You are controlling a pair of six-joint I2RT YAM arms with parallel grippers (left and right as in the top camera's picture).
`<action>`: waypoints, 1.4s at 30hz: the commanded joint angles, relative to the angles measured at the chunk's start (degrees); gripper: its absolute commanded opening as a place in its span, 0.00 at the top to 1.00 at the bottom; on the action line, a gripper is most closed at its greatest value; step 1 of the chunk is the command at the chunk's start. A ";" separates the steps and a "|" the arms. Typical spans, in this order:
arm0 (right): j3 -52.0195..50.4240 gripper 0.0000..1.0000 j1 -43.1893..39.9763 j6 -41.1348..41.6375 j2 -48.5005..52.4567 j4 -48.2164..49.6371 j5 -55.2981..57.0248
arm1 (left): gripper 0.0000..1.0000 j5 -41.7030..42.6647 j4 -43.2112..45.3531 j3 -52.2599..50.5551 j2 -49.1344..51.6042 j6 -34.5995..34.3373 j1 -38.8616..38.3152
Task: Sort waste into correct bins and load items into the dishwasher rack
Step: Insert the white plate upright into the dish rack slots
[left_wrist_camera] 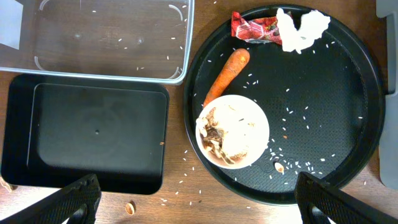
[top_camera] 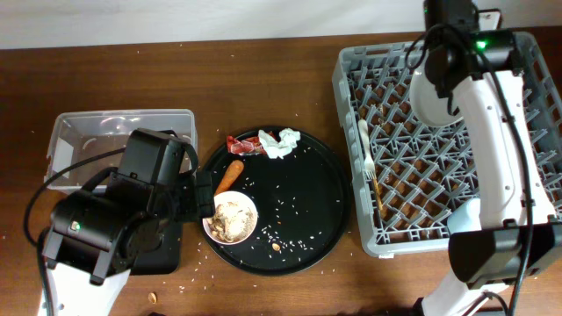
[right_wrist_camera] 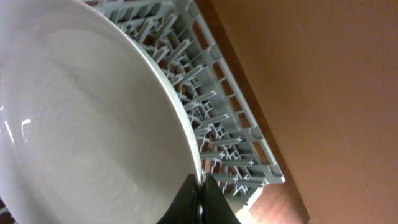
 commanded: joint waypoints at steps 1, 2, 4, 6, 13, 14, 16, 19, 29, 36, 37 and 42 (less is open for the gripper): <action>1.14 0.96 -0.44 0.83 -0.76 1.60 2.19 | 0.01 -0.83 0.11 0.79 -0.55 -0.76 0.17; 1.11 0.96 -0.20 0.57 -0.66 1.86 2.19 | 0.01 -0.83 0.09 0.76 -0.55 -0.76 0.17; 1.03 0.96 0.35 0.28 0.28 1.77 2.19 | 0.01 -0.83 0.11 0.76 -0.55 -0.76 0.17; 1.01 0.96 0.35 0.31 1.25 1.81 2.16 | 0.01 -0.83 0.11 0.79 -0.55 -0.76 0.17; -2.89 0.96 1.44 0.52 3.76 1.92 1.84 | 0.01 -0.83 0.11 0.79 -0.55 -0.76 0.17; -4.55 0.96 1.86 0.52 3.76 2.84 2.21 | 0.01 -0.83 0.09 0.79 -0.55 -0.76 0.17; -6.84 0.96 2.43 0.52 3.76 4.31 2.21 | 0.01 -0.83 0.09 0.76 -0.55 -0.76 0.17; -9.88 0.96 3.41 0.52 3.76 5.40 2.21 | 0.01 -0.83 0.11 0.76 -0.55 -0.76 0.17; -12.28 0.96 4.42 1.84 1.29 9.01 8.44 | 0.01 -0.83 0.09 0.76 -0.55 -0.76 0.17; -11.50 0.96 4.35 0.46 -0.76 11.43 13.00 | 0.01 -0.83 0.09 0.79 -0.55 -0.76 0.17; -11.50 0.96 4.37 0.09 -0.76 11.93 14.47 | 0.01 -0.83 0.11 0.76 -0.55 -0.76 0.17; -11.82 0.96 4.44 -0.61 -0.76 11.52 12.11 | 0.01 -0.83 0.09 0.76 -0.55 -0.76 0.17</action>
